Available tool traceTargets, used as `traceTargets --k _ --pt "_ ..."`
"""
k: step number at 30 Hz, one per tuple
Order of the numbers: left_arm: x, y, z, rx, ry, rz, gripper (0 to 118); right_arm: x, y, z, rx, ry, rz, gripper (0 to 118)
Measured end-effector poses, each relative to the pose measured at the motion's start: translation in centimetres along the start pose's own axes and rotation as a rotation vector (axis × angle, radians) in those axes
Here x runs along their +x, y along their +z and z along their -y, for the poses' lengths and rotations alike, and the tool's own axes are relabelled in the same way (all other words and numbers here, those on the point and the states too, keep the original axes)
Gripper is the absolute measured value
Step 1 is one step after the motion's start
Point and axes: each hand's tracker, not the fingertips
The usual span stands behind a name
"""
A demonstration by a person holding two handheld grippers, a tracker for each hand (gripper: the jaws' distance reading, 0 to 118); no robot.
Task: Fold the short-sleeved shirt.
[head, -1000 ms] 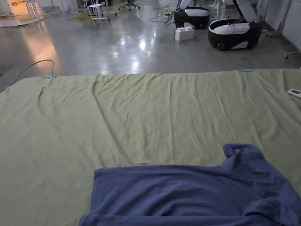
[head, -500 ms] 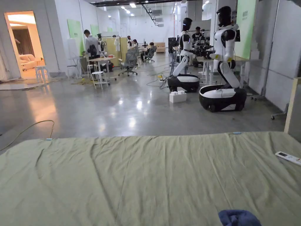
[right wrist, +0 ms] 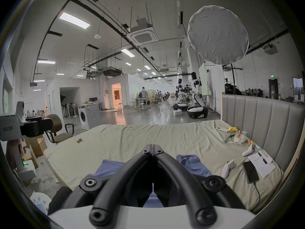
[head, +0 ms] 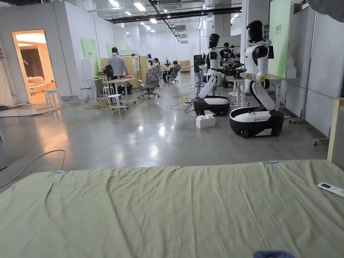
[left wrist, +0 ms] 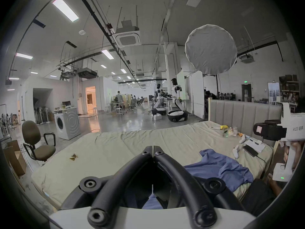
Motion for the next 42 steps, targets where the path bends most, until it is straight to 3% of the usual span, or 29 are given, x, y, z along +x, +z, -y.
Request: traceTargets --k 11,16,24,25,27,28,32,35,37,38,39,40,42 --pt "-0.1 0.8 -1.2 0.013 -0.008 0.023 0 0.5 -0.2 -0.4 -0.004 -0.024 0.024 0" --pt "-1.4 -0.7 -0.8 -0.040 0.074 -0.007 0 0.9 -0.7 0.3 -0.032 -0.054 0.032 0" --pt "-4.9 -12.3 6.0 -0.342 0.228 0.068 1 2.9 -3.1 3.5 -0.146 -0.146 0.029 0" --pt "-5.3 -15.1 7.5 -0.392 0.249 0.085 6 3.1 -3.4 3.9 -0.164 -0.156 0.033 0" --pt "-6.4 -20.1 10.3 -0.458 0.278 0.091 33 3.7 -3.9 4.6 -0.200 -0.159 0.050 0" --pt "-7.0 -23.0 11.8 -0.498 0.298 0.087 40 4.0 -4.1 4.9 -0.219 -0.155 0.064 0" --pt "-9.1 -32.8 17.5 -0.654 0.424 0.058 50 5.5 -4.6 5.8 -0.290 -0.172 0.094 0" --pt "-9.7 -37.5 20.7 -0.792 0.376 -0.078 50 6.5 -4.4 6.3 -0.325 -0.173 0.122 0" --pt "-9.4 -38.6 21.7 -0.804 0.349 -0.080 49 7.0 -4.3 6.6 -0.343 -0.169 0.149 0" --pt "-9.1 -38.8 22.0 -0.828 0.358 -0.038 34 7.3 -4.4 6.8 -0.352 -0.174 0.159 0" --pt "-8.8 -39.1 22.3 -0.847 0.344 -0.001 11 7.6 -4.5 7.0 -0.361 -0.184 0.165 0" --pt "-8.5 -39.5 22.6 -0.870 0.274 -0.025 10 8.0 -4.5 7.4 -0.368 -0.199 0.168 0" --pt "-7.0 -40.2 22.2 -0.876 0.282 -0.049 7 8.7 -4.9 7.8 -0.380 -0.223 0.166 0"
